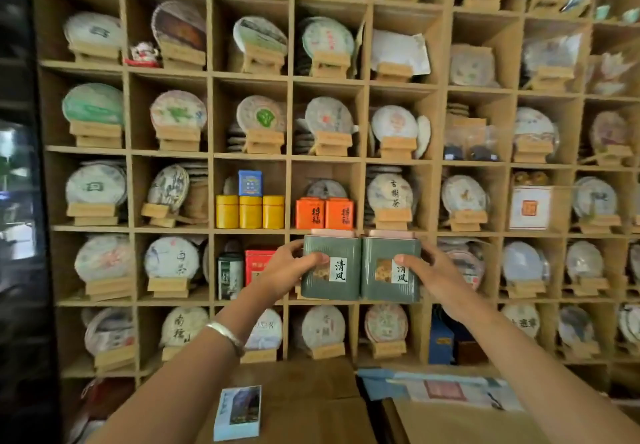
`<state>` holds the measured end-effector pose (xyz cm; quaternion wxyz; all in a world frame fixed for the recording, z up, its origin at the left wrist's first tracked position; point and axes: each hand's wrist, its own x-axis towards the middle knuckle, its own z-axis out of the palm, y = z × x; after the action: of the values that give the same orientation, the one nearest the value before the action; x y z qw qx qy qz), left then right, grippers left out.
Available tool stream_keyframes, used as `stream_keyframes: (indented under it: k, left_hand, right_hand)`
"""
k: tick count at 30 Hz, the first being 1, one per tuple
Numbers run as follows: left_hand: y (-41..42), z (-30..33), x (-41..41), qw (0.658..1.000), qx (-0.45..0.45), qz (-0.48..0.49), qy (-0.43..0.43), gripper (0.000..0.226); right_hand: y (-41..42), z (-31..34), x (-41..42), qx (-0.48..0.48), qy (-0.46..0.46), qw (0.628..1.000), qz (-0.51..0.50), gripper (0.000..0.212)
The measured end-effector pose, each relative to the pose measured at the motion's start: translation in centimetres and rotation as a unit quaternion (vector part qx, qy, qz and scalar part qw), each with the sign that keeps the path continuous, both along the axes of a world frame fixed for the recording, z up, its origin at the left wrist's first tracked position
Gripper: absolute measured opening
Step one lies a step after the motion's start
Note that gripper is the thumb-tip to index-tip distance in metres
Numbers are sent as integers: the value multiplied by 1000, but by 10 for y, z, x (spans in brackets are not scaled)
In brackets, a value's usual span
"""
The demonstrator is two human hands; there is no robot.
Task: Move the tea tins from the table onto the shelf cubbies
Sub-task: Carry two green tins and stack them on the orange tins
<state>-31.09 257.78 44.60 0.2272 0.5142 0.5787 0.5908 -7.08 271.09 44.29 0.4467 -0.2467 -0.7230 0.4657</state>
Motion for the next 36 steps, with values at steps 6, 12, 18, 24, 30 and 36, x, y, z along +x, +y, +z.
stream_keyframes:
  k: [6, 12, 18, 24, 30, 36]
  left_hand:
    - [63, 19, -43, 996, 52, 75, -20, 61]
    - [146, 56, -79, 985, 89, 145, -32, 61]
    - [217, 81, -138, 980, 114, 161, -35, 46]
    - [281, 95, -191, 978, 139, 148, -38, 44]
    - [332, 107, -230, 982, 150, 115, -11, 43]
    - [370, 112, -260, 987, 127, 95, -24, 44]
  right_hand:
    - [72, 18, -63, 15, 50, 999, 15, 21]
    - [165, 59, -121, 16, 74, 997, 13, 40]
    - [238, 89, -184, 27, 73, 997, 16, 48]
    - [291, 109, -239, 40, 78, 996, 14, 54]
    - [337, 116, -276, 32, 90, 995, -15, 50]
    - [371, 122, -305, 44, 75, 996, -33, 70]
